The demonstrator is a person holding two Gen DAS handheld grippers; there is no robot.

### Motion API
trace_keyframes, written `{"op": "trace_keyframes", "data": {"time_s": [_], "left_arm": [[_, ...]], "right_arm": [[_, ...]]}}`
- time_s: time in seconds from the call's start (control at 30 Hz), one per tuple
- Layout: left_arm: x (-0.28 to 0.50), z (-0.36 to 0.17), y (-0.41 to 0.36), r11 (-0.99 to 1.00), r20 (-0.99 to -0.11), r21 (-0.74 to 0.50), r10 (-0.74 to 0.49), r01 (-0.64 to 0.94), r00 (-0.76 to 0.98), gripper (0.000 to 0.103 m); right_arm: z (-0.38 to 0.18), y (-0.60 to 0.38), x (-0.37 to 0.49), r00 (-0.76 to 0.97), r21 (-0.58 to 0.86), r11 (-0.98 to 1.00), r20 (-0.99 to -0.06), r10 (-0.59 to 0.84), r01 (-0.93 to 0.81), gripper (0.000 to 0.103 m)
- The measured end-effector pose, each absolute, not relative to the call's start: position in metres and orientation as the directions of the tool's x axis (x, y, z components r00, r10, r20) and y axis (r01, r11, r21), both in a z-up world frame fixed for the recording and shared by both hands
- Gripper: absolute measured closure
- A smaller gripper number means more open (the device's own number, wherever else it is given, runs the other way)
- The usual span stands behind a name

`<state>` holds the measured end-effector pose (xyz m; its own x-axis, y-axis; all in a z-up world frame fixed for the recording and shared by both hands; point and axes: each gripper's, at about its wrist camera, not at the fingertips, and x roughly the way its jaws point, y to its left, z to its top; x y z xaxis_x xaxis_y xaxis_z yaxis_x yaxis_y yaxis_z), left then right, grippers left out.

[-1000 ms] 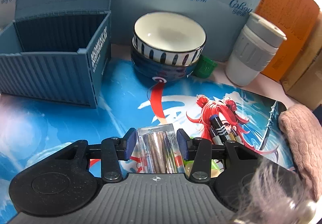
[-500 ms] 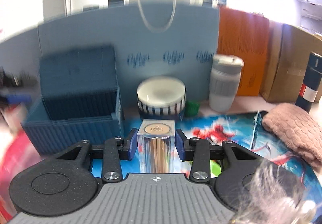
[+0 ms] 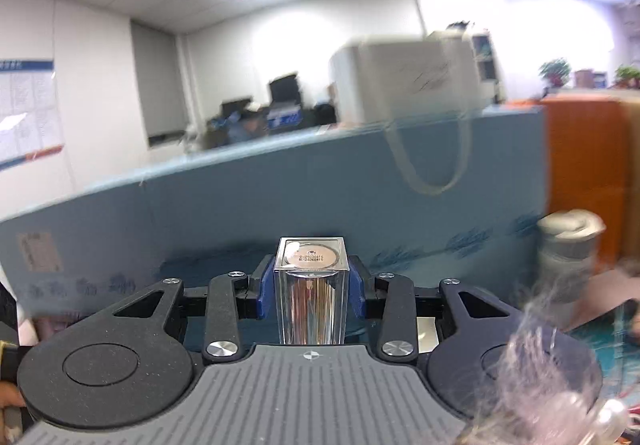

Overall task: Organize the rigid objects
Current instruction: 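Carry the glass cube into the blue box and open the right tool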

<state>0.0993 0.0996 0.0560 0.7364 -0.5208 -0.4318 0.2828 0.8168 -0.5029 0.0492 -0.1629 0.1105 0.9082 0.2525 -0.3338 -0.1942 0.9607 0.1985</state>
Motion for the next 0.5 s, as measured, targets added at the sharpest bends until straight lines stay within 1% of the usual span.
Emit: {"op": "trace_keyframes", "data": {"time_s": [0.07, 0.2, 0.27, 0.3, 0.37, 0.5], "left_arm": [[0.101, 0.054, 0.103, 0.816, -0.434, -0.511, -0.517, 0.271, 0.737, 0.000], [0.104, 0.053, 0.108, 0.813, -0.434, -0.523, -0.513, 0.257, 0.741, 0.000], [0.105, 0.052, 0.109, 0.811, -0.434, -0.528, -0.513, 0.253, 0.740, 0.000], [0.105, 0.051, 0.109, 0.811, -0.436, -0.528, -0.514, 0.253, 0.739, 0.000], [0.106, 0.051, 0.109, 0.810, -0.439, -0.530, -0.515, 0.251, 0.736, 0.000], [0.107, 0.051, 0.110, 0.812, -0.443, -0.532, -0.510, 0.241, 0.737, 0.000]], "right_arm": [[0.098, -0.150, 0.065, 0.886, 0.151, 0.966, -0.389, 0.252, -0.208, 0.069], [0.072, -0.116, 0.085, 0.849, -0.042, 0.971, -0.494, 0.186, -0.237, 0.069], [0.063, -0.106, 0.092, 0.829, -0.101, 0.961, -0.534, 0.167, -0.258, 0.068], [0.057, -0.097, 0.089, 0.834, -0.135, 0.952, -0.525, 0.168, -0.277, 0.069], [0.056, -0.090, 0.091, 0.824, -0.161, 0.938, -0.538, 0.176, -0.305, 0.068], [0.054, -0.077, 0.089, 0.793, -0.173, 0.900, -0.558, 0.245, -0.400, 0.067]]}}
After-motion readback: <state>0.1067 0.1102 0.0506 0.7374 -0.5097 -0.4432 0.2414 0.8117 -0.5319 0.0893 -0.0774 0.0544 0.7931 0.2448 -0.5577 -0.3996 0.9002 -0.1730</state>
